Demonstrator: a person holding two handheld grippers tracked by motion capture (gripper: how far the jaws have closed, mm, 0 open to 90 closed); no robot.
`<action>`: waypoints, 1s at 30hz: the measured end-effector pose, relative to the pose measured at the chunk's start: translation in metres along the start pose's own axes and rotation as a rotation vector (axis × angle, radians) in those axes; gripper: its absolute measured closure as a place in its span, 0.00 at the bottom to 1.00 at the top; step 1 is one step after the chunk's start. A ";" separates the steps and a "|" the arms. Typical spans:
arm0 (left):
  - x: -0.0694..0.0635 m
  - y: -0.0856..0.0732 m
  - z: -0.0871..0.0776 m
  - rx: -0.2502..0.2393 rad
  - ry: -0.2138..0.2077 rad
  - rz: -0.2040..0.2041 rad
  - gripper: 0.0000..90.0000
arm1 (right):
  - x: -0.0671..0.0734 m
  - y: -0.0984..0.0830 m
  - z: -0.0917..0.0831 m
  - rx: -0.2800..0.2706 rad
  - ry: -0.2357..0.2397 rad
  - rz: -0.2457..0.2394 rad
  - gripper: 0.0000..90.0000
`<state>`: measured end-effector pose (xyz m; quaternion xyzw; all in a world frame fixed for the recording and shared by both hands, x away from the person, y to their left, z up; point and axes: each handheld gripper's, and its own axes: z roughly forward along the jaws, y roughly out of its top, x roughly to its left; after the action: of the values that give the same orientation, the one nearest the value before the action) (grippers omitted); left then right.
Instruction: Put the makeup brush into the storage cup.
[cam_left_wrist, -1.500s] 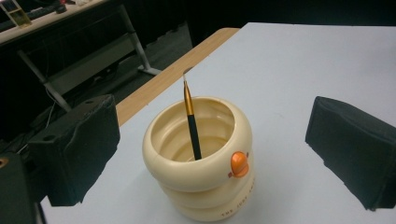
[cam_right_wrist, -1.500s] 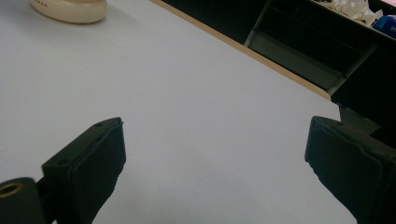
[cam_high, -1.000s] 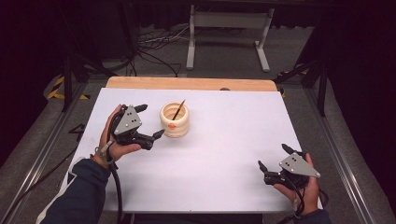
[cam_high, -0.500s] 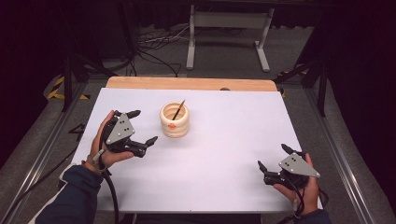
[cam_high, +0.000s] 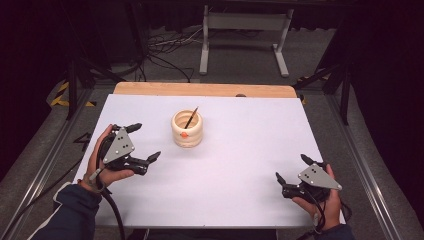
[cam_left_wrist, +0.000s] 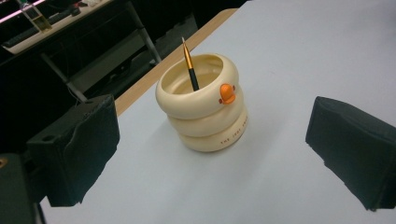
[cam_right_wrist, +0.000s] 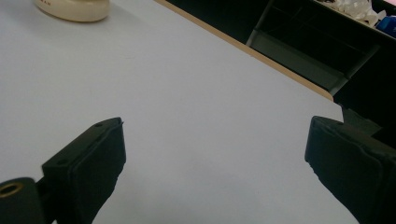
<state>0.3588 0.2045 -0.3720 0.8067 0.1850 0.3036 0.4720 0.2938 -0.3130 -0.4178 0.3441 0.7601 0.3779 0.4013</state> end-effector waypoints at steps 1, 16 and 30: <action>0.000 -0.001 -0.002 0.002 0.004 0.004 0.04 | 0.000 0.000 0.000 0.000 0.002 0.000 0.06; -0.003 -0.030 -0.016 0.042 0.026 -0.016 0.04 | 0.001 0.000 0.000 0.000 0.011 -0.010 0.06; -0.001 -0.056 -0.035 0.112 0.038 -0.036 0.04 | 0.003 -0.001 0.001 0.009 0.009 -0.022 0.06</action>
<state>0.3346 0.2539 -0.4087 0.8225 0.2253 0.2994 0.4279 0.2932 -0.3109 -0.4199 0.3358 0.7672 0.3717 0.4005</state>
